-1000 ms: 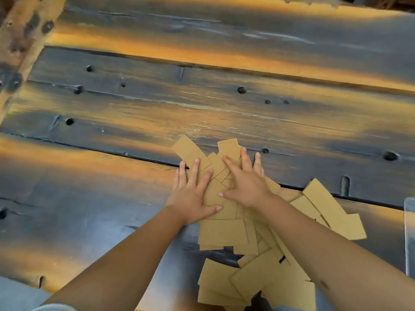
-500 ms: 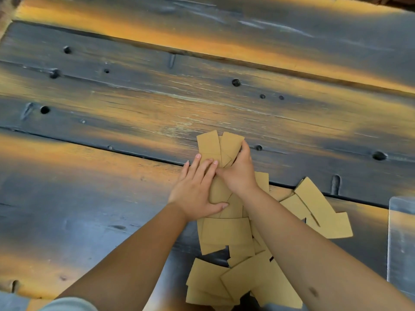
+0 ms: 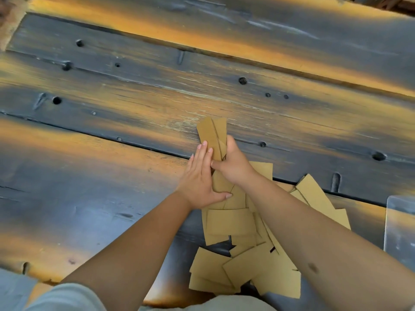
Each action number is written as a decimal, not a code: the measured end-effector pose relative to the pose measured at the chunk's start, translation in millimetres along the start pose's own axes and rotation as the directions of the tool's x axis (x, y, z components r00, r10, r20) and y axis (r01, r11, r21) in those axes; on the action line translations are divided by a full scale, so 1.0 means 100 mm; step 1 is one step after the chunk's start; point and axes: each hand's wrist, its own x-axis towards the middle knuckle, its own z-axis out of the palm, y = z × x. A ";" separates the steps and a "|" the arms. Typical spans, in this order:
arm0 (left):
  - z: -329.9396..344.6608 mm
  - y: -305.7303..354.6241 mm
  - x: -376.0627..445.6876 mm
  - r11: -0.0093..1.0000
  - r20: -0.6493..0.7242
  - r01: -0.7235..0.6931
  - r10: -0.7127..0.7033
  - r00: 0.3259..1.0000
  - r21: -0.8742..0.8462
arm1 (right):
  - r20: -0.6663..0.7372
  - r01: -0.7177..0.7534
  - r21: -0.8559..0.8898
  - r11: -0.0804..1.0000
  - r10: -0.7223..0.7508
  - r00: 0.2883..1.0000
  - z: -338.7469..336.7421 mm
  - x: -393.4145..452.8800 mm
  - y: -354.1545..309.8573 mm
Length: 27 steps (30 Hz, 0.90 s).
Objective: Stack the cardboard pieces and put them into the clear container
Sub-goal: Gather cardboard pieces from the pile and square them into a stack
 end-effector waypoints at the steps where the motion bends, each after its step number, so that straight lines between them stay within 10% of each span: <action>1: -0.01 -0.01 0.00 0.999 -0.004 -0.008 0.007 1.000 -0.042 | -0.020 0.004 0.000 1.000 -0.004 1.000 0.03 -0.02 -0.01; 12: -0.10 -0.15 -0.25 0.984 -0.063 -0.090 0.082 0.995 -0.153 | -0.148 0.046 0.009 0.999 -0.044 0.988 -0.03 -0.25 -0.01; 19: -0.27 -0.42 -0.77 0.972 -0.050 0.122 -0.135 0.990 -0.199 | -0.226 0.110 0.125 0.986 -0.080 0.971 -0.39 -0.39 -0.21; 27: -1.33 -0.08 -0.67 0.949 -0.440 0.009 -0.155 0.885 -0.316 | -0.167 0.365 0.076 0.928 -0.349 0.922 -0.25 -0.49 -0.87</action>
